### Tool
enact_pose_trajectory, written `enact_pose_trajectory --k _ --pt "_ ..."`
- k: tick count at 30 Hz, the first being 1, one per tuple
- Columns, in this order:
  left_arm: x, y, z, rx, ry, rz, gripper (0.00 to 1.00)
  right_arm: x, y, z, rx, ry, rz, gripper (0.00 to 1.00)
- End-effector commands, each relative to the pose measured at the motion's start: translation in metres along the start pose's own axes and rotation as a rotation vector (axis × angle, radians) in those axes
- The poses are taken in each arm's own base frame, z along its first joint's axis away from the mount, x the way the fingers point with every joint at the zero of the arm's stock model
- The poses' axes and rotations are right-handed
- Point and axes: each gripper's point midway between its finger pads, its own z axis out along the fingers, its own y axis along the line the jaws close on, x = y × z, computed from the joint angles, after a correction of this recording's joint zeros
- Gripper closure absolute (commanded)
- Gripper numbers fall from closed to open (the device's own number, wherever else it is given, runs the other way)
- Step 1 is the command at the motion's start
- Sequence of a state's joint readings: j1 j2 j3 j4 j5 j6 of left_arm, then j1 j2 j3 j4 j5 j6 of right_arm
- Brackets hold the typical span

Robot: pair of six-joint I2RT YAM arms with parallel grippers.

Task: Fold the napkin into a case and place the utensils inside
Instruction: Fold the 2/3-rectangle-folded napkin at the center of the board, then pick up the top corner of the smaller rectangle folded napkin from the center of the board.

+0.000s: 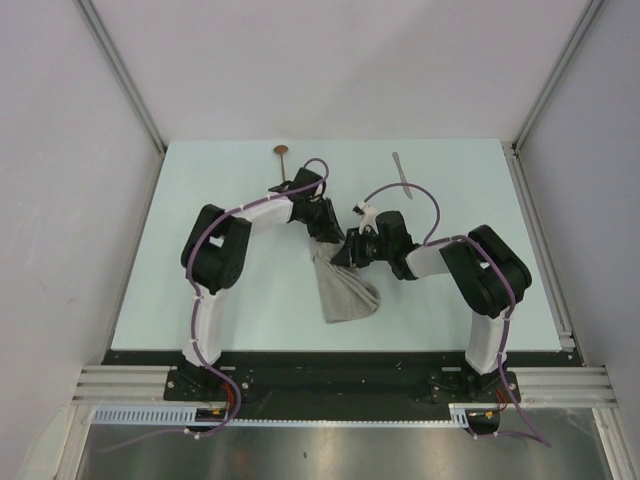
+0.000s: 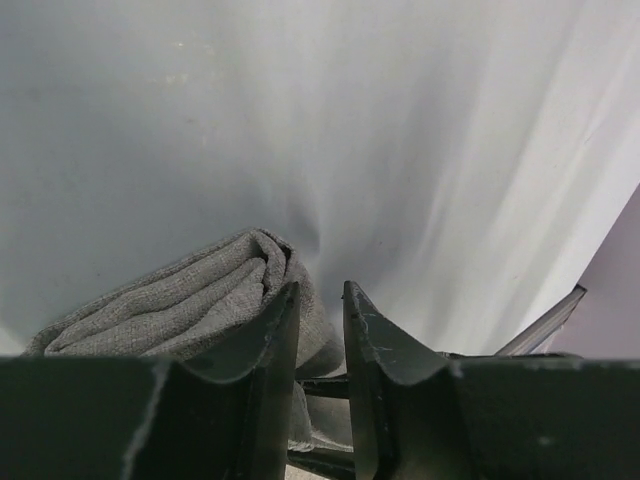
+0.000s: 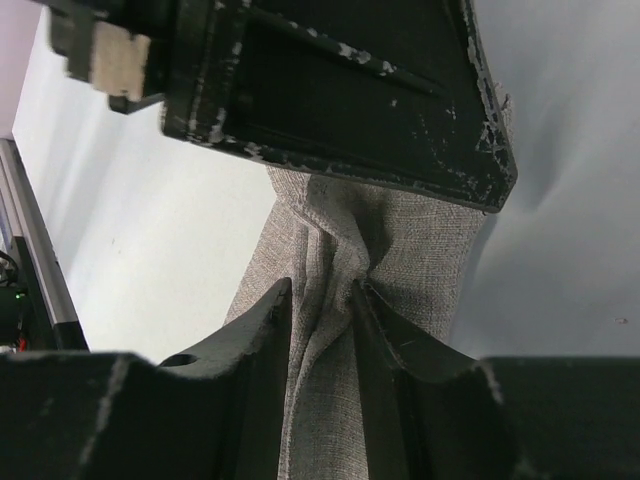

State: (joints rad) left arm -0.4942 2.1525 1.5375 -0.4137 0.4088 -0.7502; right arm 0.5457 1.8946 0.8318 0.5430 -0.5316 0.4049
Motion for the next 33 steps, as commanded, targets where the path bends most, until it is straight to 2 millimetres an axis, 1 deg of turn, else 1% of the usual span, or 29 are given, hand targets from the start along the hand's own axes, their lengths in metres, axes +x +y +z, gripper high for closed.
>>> enact_pose_trajectory --k 1,2,4,5,6,8,9,12,14,15,17,18,19,20,21,23,26,29,30,32,33 --pt "0.007 -0.009 -0.015 0.047 0.021 0.065 0.71 -0.01 0.006 -0.003 -0.008 -0.015 0.019 0.63" --pt "0.009 -0.003 -0.016 0.038 0.024 0.06 0.71 -0.012 0.007 -0.005 -0.013 -0.013 0.032 0.62" --pt "0.007 0.0 -0.021 0.033 0.013 0.06 0.72 -0.017 0.012 -0.01 -0.041 -0.022 0.072 0.6" --pt "0.008 0.006 -0.021 0.025 0.013 0.05 0.72 -0.02 0.011 -0.015 -0.048 -0.026 0.093 0.6" --pt "0.008 0.008 -0.022 0.023 0.01 0.049 0.72 -0.026 0.013 -0.019 -0.057 -0.037 0.102 0.59" --pt "0.008 0.011 -0.022 0.015 0.01 0.046 0.72 -0.031 0.02 -0.026 -0.09 -0.04 0.122 0.58" --pt "0.009 0.012 -0.022 0.012 0.012 0.047 0.73 -0.038 0.021 -0.032 -0.091 -0.055 0.125 0.58" --pt "0.009 0.016 -0.022 0.002 0.008 0.047 0.73 -0.043 0.021 -0.037 -0.075 -0.049 0.134 0.58" --pt "0.007 0.015 -0.023 0.004 0.001 0.042 0.73 -0.044 0.014 -0.034 -0.039 -0.049 0.121 0.59" --pt "0.006 0.014 -0.024 0.008 -0.003 0.044 0.73 -0.047 0.013 -0.031 -0.035 -0.046 0.12 0.61" --pt "0.003 0.011 -0.027 0.016 -0.01 0.041 0.73 -0.041 0.007 -0.024 -0.038 -0.021 0.133 0.64" --pt "0.003 0.011 -0.027 0.015 -0.009 0.039 0.73 -0.041 0.009 -0.02 -0.043 -0.02 0.129 0.68" --pt "0.001 0.009 -0.028 0.022 -0.016 0.04 0.73 -0.035 0.005 -0.015 -0.035 -0.007 0.135 0.7" --pt "-0.001 0.007 -0.029 0.025 -0.02 0.041 0.73 -0.031 0.006 -0.012 -0.039 0.003 0.135 0.73" --pt "0.0 0.008 -0.029 0.023 -0.017 0.041 0.73 -0.031 0.007 -0.009 -0.042 0.002 0.137 0.74" --pt "-0.002 0.005 -0.03 0.027 -0.022 0.044 0.73 -0.02 0.01 -0.001 -0.05 0.023 0.141 0.75" --pt "-0.003 0.005 -0.03 0.028 -0.022 0.043 0.73 -0.01 0.013 0.008 -0.064 0.035 0.152 0.76" --pt "-0.007 -0.002 -0.035 0.042 -0.034 0.047 0.72 -0.008 0.018 0.012 -0.07 0.03 0.148 0.77" --pt "-0.008 -0.005 -0.037 0.049 -0.037 0.048 0.7 -0.01 0.019 0.012 -0.07 0.024 0.143 0.77" --pt "-0.013 -0.015 -0.05 0.065 -0.071 0.068 0.66 -0.01 0.016 0.011 -0.054 0.021 0.143 0.77" --pt "-0.018 -0.015 -0.055 0.049 -0.1 0.077 0.6 -0.01 0.016 0.01 -0.05 0.021 0.141 0.77"
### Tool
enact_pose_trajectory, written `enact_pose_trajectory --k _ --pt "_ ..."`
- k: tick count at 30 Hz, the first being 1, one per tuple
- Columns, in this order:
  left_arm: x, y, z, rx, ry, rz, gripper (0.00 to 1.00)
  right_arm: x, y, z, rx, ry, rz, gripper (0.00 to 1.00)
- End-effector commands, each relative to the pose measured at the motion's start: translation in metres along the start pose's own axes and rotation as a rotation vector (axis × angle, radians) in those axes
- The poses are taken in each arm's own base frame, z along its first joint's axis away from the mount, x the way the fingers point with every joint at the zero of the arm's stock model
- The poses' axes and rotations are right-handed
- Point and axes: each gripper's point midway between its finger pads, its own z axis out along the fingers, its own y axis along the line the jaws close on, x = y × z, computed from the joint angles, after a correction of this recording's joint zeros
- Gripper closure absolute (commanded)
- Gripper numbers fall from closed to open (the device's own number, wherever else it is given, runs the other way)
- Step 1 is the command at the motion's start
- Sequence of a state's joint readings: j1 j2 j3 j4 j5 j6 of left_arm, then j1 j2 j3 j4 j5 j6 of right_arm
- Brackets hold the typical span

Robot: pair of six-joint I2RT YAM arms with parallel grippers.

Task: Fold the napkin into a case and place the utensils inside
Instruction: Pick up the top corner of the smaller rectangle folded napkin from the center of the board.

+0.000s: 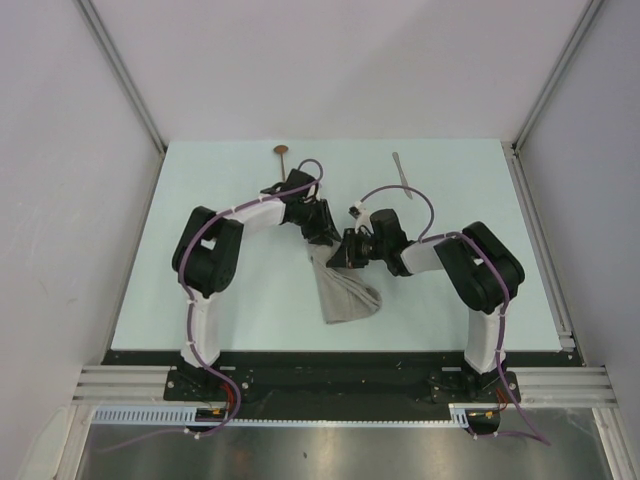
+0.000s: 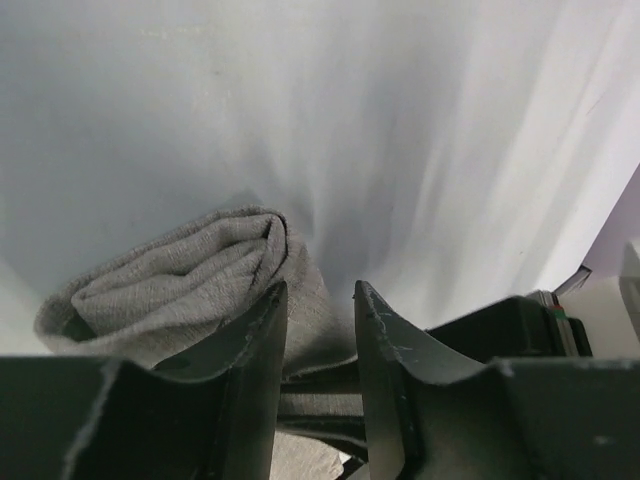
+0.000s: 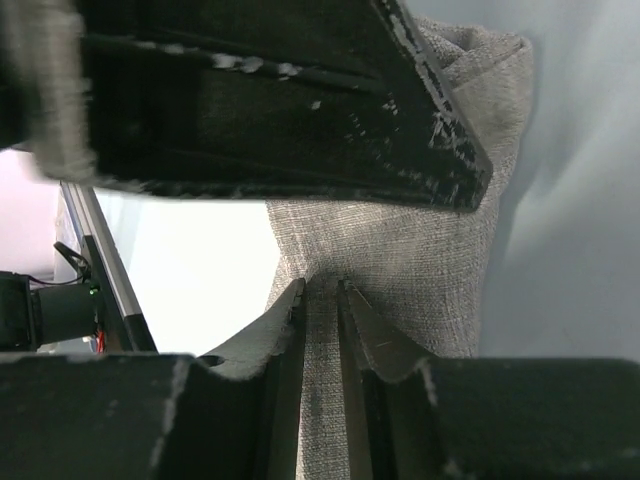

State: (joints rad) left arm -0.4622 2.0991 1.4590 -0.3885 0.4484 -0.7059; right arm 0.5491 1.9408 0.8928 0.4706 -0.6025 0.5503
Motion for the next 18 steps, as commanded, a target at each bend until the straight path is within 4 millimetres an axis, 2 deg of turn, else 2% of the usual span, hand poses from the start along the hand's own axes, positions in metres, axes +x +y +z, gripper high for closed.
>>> enact_pose_trajectory --k 1,3,4,5,8,13,18 --pt "-0.025 -0.034 -0.054 0.03 -0.135 0.076 0.58 -0.018 0.007 0.001 -0.004 -0.06 -0.035 0.77" --pt "-0.028 -0.04 -0.068 0.03 -0.168 0.098 0.55 -0.018 0.005 0.0 -0.002 -0.06 -0.039 0.77" --pt "-0.027 -0.036 -0.073 0.008 -0.174 0.096 0.55 -0.017 0.005 0.0 -0.002 -0.057 -0.037 0.77" --pt "-0.028 -0.041 -0.086 0.008 -0.198 0.112 0.55 -0.018 0.005 0.0 -0.004 -0.059 -0.038 0.77" --pt "-0.024 -0.027 -0.101 -0.068 -0.216 0.134 0.57 -0.018 0.001 0.001 -0.002 -0.054 -0.032 0.77" --pt "0.001 0.008 -0.095 -0.169 -0.126 0.169 0.6 -0.019 0.0 0.001 0.004 -0.054 -0.039 0.77" --pt "0.007 0.029 -0.085 -0.232 -0.095 0.202 0.61 -0.02 0.002 0.001 -0.001 -0.05 -0.041 0.78"
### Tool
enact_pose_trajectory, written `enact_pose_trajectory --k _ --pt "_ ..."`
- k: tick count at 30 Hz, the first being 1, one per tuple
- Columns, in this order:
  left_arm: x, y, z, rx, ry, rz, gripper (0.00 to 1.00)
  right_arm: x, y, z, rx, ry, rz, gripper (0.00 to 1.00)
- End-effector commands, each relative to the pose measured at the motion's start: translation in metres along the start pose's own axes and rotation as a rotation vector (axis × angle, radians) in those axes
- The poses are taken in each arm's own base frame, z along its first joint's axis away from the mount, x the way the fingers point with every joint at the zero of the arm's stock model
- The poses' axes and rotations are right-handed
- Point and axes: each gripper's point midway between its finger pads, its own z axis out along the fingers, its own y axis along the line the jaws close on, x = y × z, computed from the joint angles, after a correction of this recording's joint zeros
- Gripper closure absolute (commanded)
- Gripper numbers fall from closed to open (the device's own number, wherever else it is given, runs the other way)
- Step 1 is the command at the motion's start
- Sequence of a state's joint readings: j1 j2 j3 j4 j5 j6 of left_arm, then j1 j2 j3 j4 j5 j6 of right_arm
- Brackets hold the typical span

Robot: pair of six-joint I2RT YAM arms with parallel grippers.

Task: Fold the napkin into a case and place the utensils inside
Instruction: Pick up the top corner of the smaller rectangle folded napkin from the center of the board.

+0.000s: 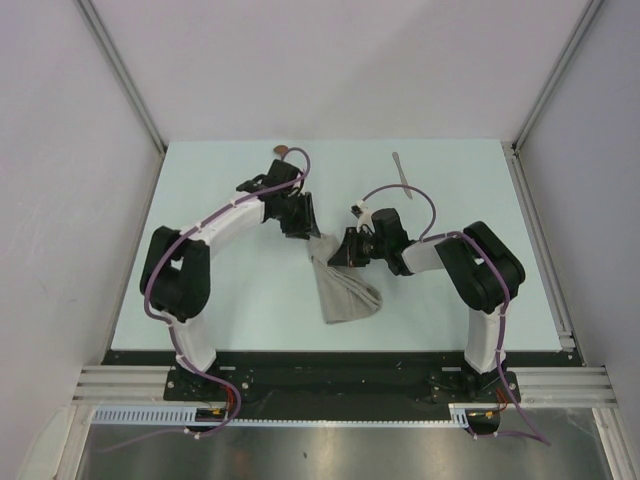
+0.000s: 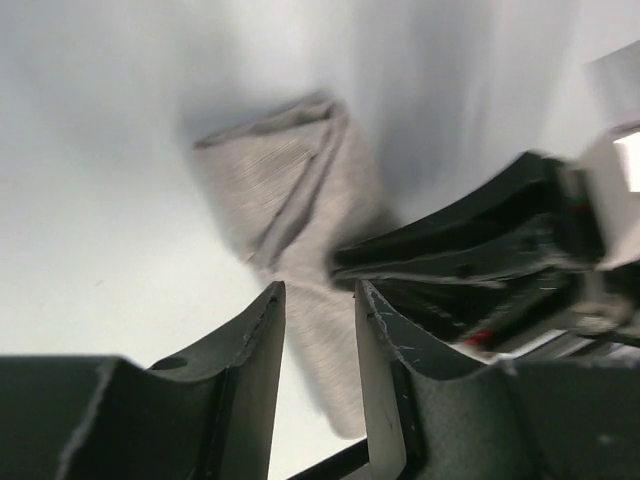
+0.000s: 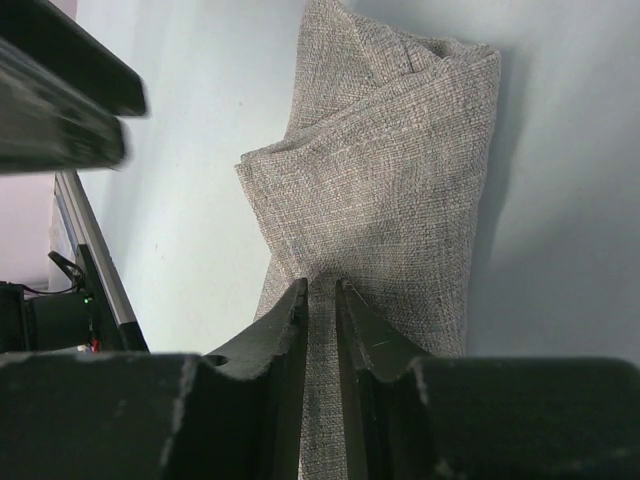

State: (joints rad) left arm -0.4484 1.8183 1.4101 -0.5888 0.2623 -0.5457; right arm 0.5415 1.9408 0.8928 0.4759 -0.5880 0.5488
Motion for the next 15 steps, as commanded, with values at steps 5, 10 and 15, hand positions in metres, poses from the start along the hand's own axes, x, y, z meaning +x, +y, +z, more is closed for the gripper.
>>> enact_pose_trajectory --k 5,10,15 --pt "0.025 0.039 0.015 -0.117 0.097 0.072 0.6 -0.016 0.007 0.001 -0.015 -0.031 -0.049 0.79" --pt "0.028 0.023 0.024 -0.019 0.109 0.057 0.6 -0.017 0.007 0.002 -0.017 -0.031 -0.052 0.8" --pt "0.028 0.023 0.035 -0.013 0.123 0.036 0.63 -0.018 0.007 0.0 -0.013 -0.032 -0.062 0.81"
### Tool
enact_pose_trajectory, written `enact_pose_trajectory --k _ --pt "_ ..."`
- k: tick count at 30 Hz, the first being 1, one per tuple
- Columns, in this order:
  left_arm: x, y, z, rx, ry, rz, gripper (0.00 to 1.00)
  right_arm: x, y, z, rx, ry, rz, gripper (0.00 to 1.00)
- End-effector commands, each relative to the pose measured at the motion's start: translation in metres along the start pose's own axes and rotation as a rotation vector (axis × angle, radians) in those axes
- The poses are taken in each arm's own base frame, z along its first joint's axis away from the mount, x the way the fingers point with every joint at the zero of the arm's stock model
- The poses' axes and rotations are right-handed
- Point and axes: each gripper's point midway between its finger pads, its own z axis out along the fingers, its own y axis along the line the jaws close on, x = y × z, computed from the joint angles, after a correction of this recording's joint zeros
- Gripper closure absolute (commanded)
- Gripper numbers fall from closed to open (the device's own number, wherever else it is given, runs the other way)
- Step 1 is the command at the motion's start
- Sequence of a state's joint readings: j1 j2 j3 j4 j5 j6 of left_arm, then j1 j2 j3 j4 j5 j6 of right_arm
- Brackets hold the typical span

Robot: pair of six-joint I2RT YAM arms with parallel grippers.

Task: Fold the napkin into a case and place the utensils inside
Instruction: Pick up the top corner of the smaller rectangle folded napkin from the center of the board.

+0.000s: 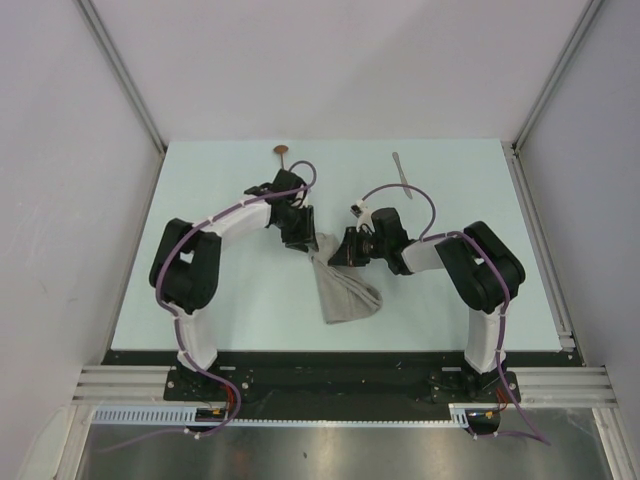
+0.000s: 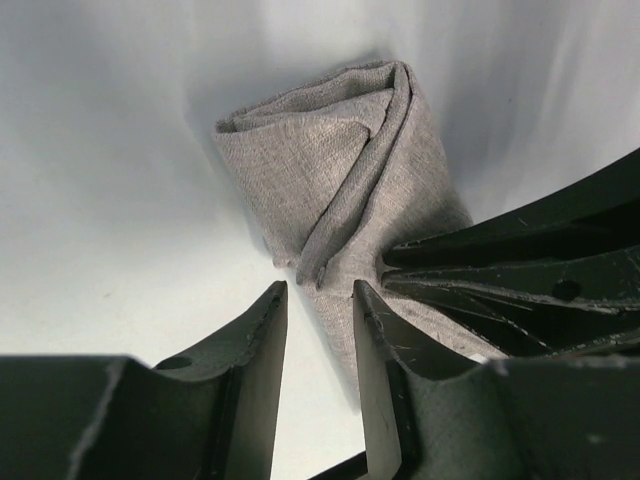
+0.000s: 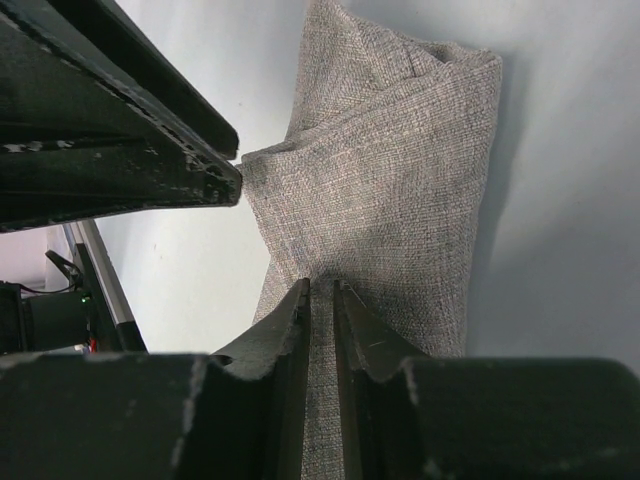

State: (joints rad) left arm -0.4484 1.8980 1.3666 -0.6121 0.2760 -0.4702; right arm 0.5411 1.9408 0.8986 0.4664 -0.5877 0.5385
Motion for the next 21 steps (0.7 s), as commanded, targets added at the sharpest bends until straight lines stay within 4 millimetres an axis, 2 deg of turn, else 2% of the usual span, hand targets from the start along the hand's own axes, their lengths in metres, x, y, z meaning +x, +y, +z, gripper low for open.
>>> enact_pose_trajectory --k 1,7,10,16,17,20,21 --pt "-0.006 -0.009 0.006 0.057 -0.001 0.003 0.63 -0.018 0.008 0.0 -0.016 -0.035 -0.054 0.81" --pt "0.002 -0.007 0.016 0.074 0.029 -0.014 0.65 -0.019 0.01 0.002 -0.021 -0.033 -0.06 0.81" --pt "-0.002 -0.008 0.016 0.077 0.016 -0.018 0.71 -0.017 0.01 0.004 -0.018 -0.026 -0.062 0.82" --pt "-0.012 -0.012 0.005 0.07 -0.025 -0.016 0.9 -0.02 0.009 0.0 0.022 -0.017 -0.108 0.81" --pt "-0.012 -0.012 0.004 0.068 -0.022 -0.015 0.93 -0.027 0.014 -0.001 0.037 -0.034 -0.134 0.81" --pt "-0.011 -0.012 0.004 0.078 -0.002 -0.029 0.99 -0.028 0.011 -0.004 0.107 -0.018 -0.21 0.79" --pt "-0.01 -0.016 0.003 0.099 0.009 -0.035 1.0 -0.034 0.016 -0.007 0.116 -0.029 -0.24 0.78"
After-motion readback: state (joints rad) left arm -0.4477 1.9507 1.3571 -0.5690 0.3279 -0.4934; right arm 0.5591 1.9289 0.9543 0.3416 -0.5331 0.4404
